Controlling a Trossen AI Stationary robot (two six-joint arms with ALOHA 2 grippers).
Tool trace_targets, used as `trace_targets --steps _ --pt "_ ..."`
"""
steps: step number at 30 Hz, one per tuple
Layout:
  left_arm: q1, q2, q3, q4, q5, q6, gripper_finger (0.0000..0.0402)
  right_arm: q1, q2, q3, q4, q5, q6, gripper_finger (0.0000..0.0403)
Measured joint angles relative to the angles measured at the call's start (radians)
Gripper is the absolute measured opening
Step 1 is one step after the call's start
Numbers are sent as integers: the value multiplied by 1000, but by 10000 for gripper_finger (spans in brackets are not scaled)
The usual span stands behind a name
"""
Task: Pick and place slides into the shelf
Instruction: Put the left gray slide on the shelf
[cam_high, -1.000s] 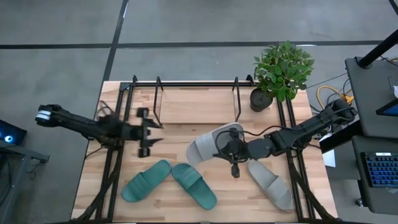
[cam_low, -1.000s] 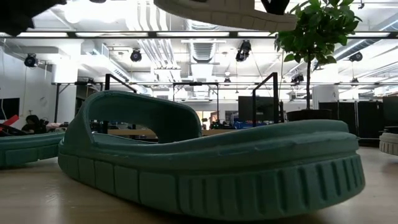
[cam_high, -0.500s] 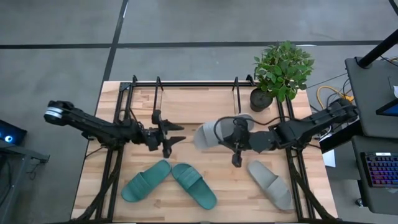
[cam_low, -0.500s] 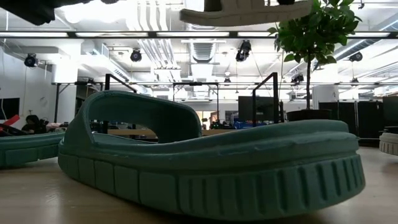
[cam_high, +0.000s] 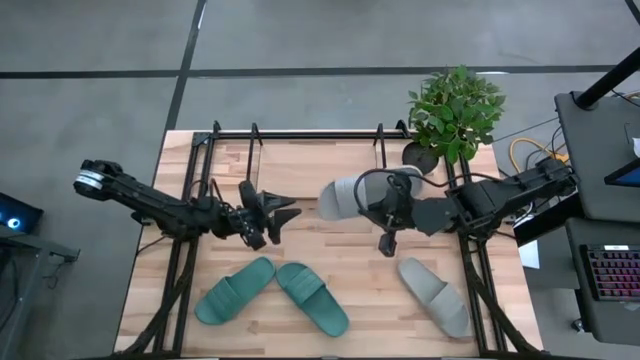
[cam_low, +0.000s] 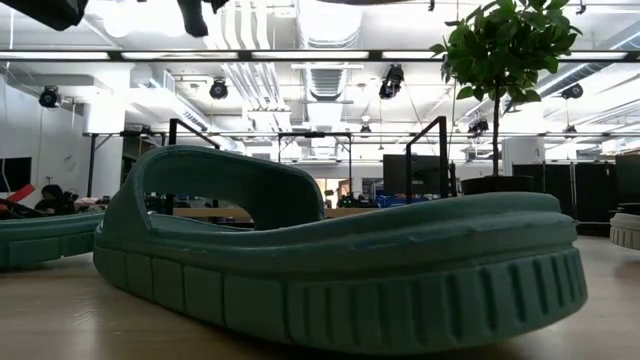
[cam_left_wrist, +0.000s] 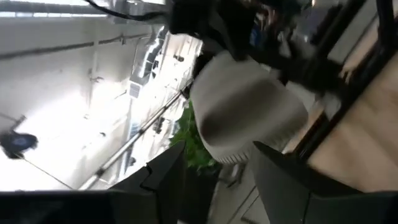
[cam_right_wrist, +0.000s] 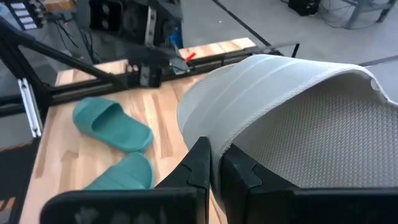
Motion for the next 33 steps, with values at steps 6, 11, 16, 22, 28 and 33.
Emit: trace_targets --steps 6,11,16,22,28,33 --pt "-1 80 26 0 -180 298 164 -14 0 26 -5 0 -15 12" --pt "0 175 61 114 -228 459 164 -39 0 28 -6 0 -16 12" --pt "-1 268 84 289 -228 641 164 -65 0 28 -14 -1 -19 12" --pt "-1 360 123 291 -229 766 164 -77 -6 28 -14 -9 -18 12" --pt "3 394 148 298 -233 769 164 -77 -8 28 -14 -37 -18 12" --pt "5 414 181 308 -241 773 164 -77 -7 28 -13 -59 -15 12"
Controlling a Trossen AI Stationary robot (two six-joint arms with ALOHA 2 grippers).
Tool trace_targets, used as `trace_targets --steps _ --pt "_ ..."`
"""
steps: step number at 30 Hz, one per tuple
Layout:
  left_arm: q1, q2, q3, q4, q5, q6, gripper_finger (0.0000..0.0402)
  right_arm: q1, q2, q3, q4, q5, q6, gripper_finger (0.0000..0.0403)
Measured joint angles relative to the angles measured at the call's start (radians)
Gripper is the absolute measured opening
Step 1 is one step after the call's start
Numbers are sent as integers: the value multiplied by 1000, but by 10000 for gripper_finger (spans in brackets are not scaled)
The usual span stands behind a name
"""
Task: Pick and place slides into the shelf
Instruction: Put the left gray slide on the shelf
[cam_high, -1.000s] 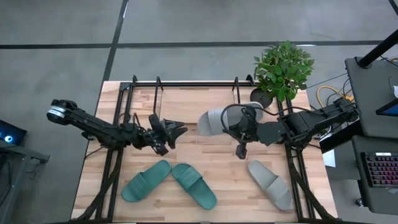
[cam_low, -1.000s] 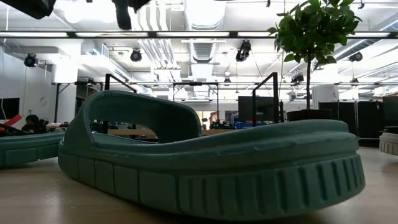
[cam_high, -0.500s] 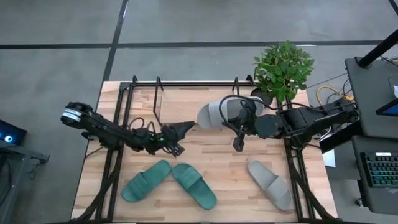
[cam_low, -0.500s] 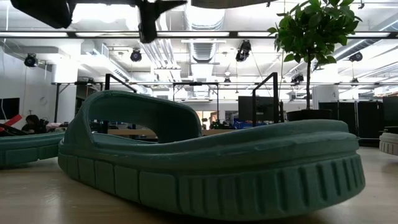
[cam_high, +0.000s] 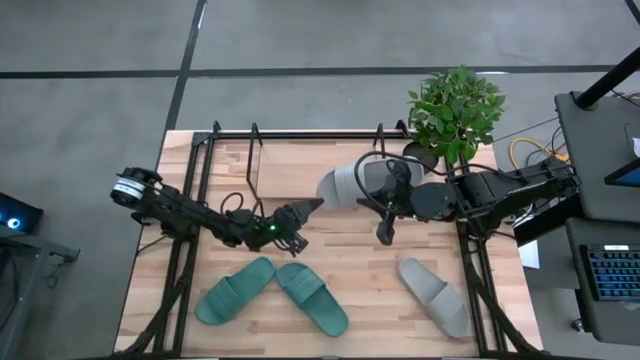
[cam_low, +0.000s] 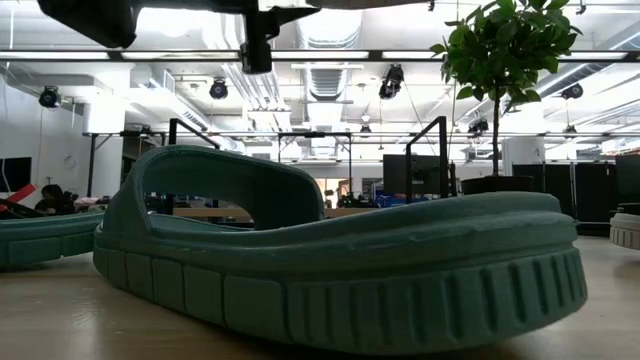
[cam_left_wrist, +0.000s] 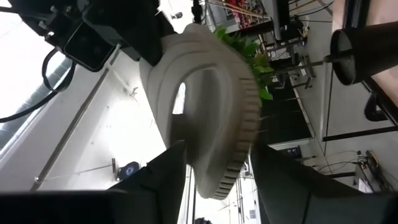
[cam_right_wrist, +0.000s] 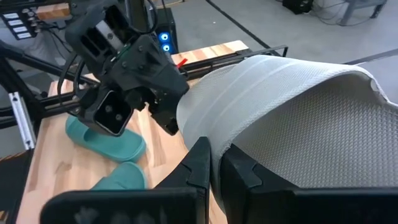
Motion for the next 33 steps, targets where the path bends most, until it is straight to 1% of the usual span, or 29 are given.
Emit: trace_targets --steps 7,12,17,19,21,26,28,30,33 --pt "2 25 36 0 -1 0 164 0 1 0 4 -29 1 12" --pt "2 53 39 3 6 -3 164 0 2 0 3 -58 3 12" --pt "5 77 39 2 -2 -10 161 0 2 0 3 -58 2 12" --pt "7 82 39 6 -7 -11 149 0 2 -1 0 -58 2 12" --pt "8 84 39 4 -16 -11 129 0 2 -1 -2 -60 2 12" --pt "8 84 41 11 -39 -16 57 -1 2 -1 -1 -85 1 12" --pt "8 83 42 7 -47 -65 27 -1 2 -1 0 -86 1 12" --pt "7 83 55 -1 -76 -146 16 -1 2 -1 0 -86 -2 13" --pt "7 84 71 -2 -110 -219 18 -2 1 -1 6 -85 -29 13"
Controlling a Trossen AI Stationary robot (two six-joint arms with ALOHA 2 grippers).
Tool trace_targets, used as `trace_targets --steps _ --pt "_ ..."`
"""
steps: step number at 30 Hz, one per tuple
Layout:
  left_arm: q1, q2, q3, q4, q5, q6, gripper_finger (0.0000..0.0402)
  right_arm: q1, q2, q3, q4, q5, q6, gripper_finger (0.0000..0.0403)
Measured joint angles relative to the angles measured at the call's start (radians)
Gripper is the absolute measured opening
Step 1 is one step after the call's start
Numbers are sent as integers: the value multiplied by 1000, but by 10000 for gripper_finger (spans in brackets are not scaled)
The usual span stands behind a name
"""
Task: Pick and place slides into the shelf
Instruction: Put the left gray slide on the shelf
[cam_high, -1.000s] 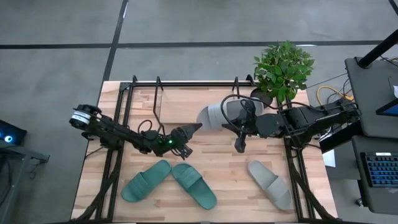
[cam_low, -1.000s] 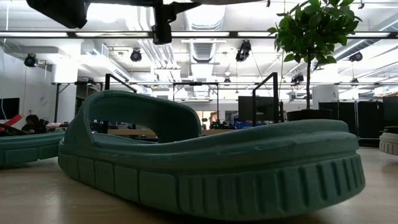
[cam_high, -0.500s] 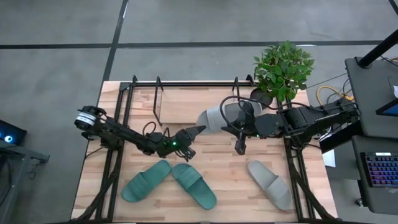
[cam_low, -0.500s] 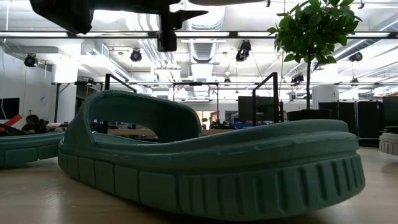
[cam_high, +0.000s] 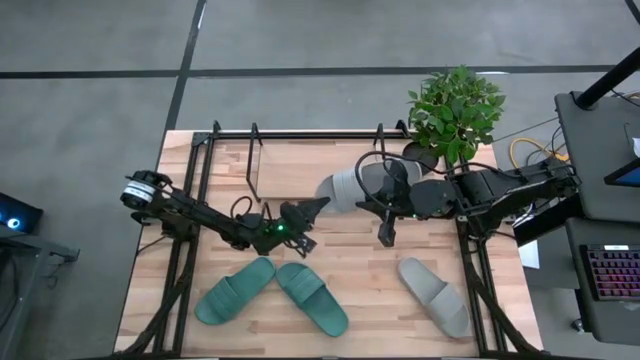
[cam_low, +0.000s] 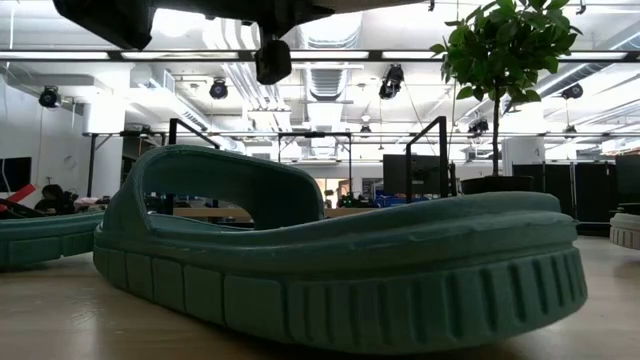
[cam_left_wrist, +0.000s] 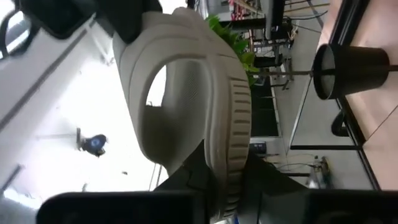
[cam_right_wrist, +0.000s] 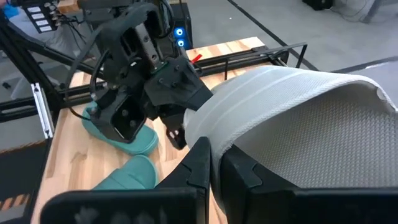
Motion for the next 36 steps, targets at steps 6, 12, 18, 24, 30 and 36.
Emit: trace_targets --steps 6,12,18,24,30,36 --pt "0 0 14 3 -50 0 15 1 0 0 -2 53 -32 13" --pt "0 0 18 11 -147 -51 14 1 4 0 -6 168 -79 13" --pt "0 0 15 12 -171 -51 12 1 4 0 -8 155 -93 13" --pt "0 0 14 10 -213 -54 12 1 3 0 -23 153 -108 37" --pt "5 -5 8 16 -313 -62 12 4 -5 0 -40 139 -110 117" --pt "4 -4 4 14 -356 -100 12 3 -22 0 -37 146 -98 166"
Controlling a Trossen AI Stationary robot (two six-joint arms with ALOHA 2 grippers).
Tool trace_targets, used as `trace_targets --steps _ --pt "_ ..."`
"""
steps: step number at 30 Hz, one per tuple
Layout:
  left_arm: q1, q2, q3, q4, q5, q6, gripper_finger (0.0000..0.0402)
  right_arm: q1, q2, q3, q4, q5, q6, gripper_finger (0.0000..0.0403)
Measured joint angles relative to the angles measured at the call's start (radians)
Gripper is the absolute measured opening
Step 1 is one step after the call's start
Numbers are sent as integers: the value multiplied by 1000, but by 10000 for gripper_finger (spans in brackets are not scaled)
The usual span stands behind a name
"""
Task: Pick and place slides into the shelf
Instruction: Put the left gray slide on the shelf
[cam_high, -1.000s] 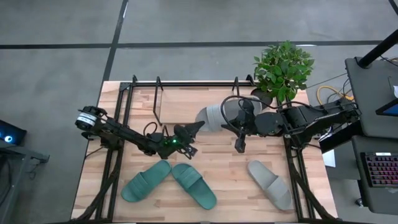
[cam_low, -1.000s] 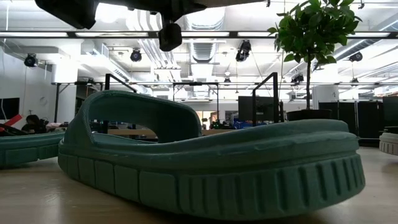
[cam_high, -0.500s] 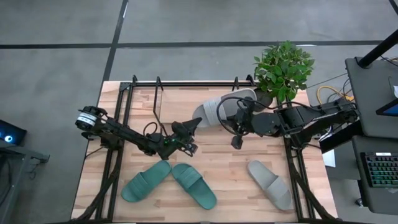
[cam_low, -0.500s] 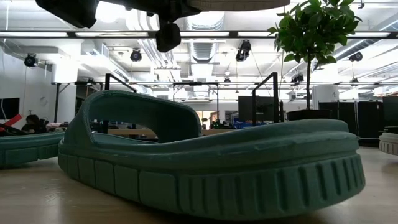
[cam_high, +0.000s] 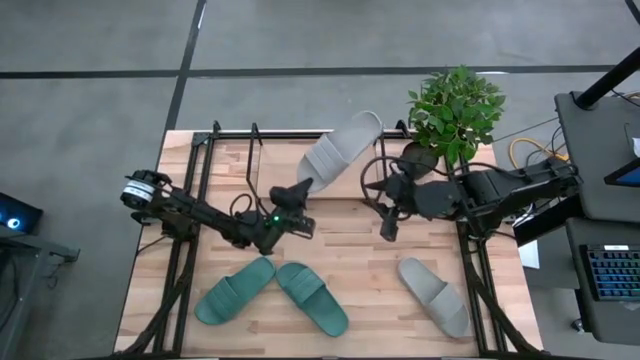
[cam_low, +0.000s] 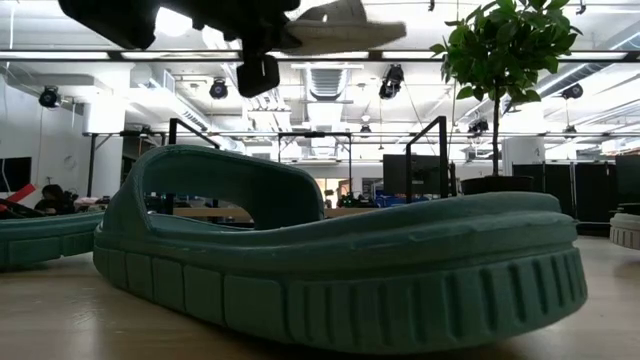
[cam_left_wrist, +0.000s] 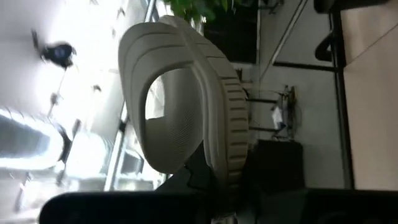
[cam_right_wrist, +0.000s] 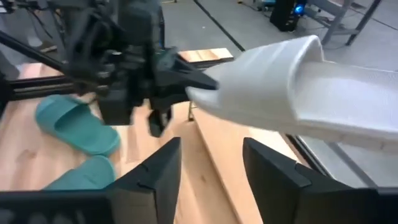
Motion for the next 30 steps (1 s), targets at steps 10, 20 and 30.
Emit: trace_targets --steps 10,20,30 --pt "-2 5 -2 -19 -73 -433 12 0 -2 0 -14 -1 14 165" --pt "-1 5 -7 -68 -277 -726 13 -1 -1 -5 -67 -2 14 147" --pt "2 122 4 -161 -398 -923 14 -1 -1 -22 -66 -1 -16 139"
